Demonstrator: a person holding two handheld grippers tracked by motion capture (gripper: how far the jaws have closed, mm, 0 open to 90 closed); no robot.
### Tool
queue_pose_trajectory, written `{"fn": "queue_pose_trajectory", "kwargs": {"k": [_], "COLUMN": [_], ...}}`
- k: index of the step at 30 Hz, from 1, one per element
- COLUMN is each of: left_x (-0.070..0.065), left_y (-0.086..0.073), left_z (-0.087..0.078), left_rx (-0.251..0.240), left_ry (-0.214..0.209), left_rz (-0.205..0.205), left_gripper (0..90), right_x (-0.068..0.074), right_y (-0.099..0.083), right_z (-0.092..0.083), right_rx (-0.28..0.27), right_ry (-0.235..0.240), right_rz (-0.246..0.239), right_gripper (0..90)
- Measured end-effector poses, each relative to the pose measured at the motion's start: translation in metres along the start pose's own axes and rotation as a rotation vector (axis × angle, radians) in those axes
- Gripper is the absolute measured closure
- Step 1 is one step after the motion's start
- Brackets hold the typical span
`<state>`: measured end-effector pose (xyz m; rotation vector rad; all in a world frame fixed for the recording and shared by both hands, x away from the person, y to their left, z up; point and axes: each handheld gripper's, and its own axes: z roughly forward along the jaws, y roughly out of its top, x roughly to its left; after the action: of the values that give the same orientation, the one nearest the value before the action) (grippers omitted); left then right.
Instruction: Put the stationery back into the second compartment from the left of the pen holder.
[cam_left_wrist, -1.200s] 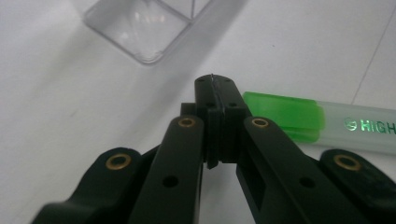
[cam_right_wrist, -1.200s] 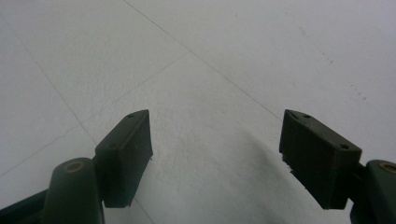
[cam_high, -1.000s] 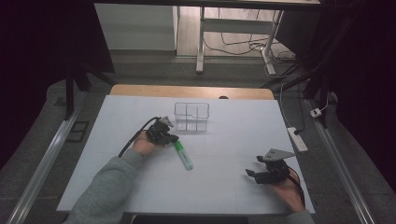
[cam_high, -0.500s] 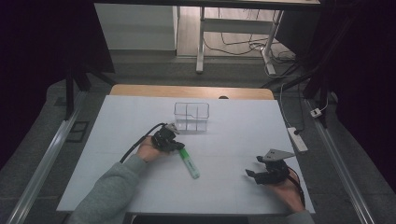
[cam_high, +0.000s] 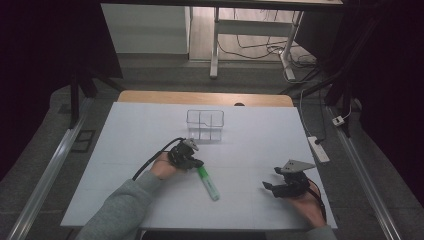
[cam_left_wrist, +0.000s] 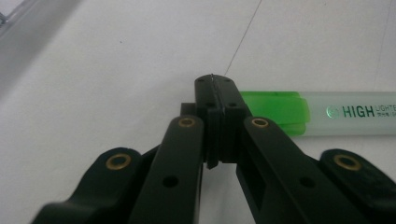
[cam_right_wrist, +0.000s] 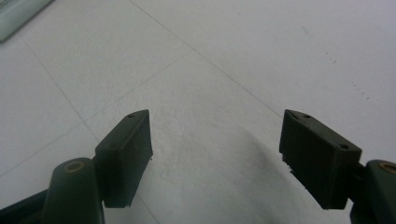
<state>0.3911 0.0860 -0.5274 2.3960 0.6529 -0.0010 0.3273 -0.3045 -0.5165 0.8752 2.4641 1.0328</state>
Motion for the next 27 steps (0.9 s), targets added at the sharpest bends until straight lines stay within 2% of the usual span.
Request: {"fn": "queue_pose_trajectory", "kwargs": {"k": [7,13,17,20,21,23,24,27], "left_x": [-0.002,-0.005,-0.004,-0.005,-0.007,-0.01,-0.011,-0.017], "left_y": [0.001,0.001,-0.002,-0.009,-0.012,-0.02,-0.025,-0.037], "left_z": [0.001,0.001,-0.007,-0.021,-0.027,-0.039,-0.045,-0.06], "left_rx": [0.008,0.003,-0.027,-0.057,-0.074,-0.105,-0.119,-0.144], "left_ry": [-0.016,-0.011,0.023,0.067,0.087,0.111,0.126,0.173], "left_rz": [0.001,-0.002,-0.02,-0.037,-0.042,-0.05,-0.061,-0.082], "left_gripper": [89.0,89.1,89.0,88.8,87.3,78.5,78.5,60.9], "right_x": [-0.001,0.0,0.0,0.0,0.0,-0.001,-0.001,-0.001], "right_y": [0.0,0.0,0.001,0.0,0.0,-0.001,-0.001,0.0], "right_z": [0.0,-0.001,-0.001,-0.001,-0.001,-0.001,-0.001,-0.001], "right_rx": [-0.001,0.0,-0.005,-0.008,-0.009,-0.01,-0.01,-0.014], "right_ry": [0.005,0.003,0.001,0.003,0.005,0.005,0.005,0.007], "right_rz": [0.002,0.001,0.001,0.003,0.005,0.008,0.008,0.006], "right_gripper": [24.9,24.8,24.8,24.8,24.8,24.8,24.8,24.8]}}
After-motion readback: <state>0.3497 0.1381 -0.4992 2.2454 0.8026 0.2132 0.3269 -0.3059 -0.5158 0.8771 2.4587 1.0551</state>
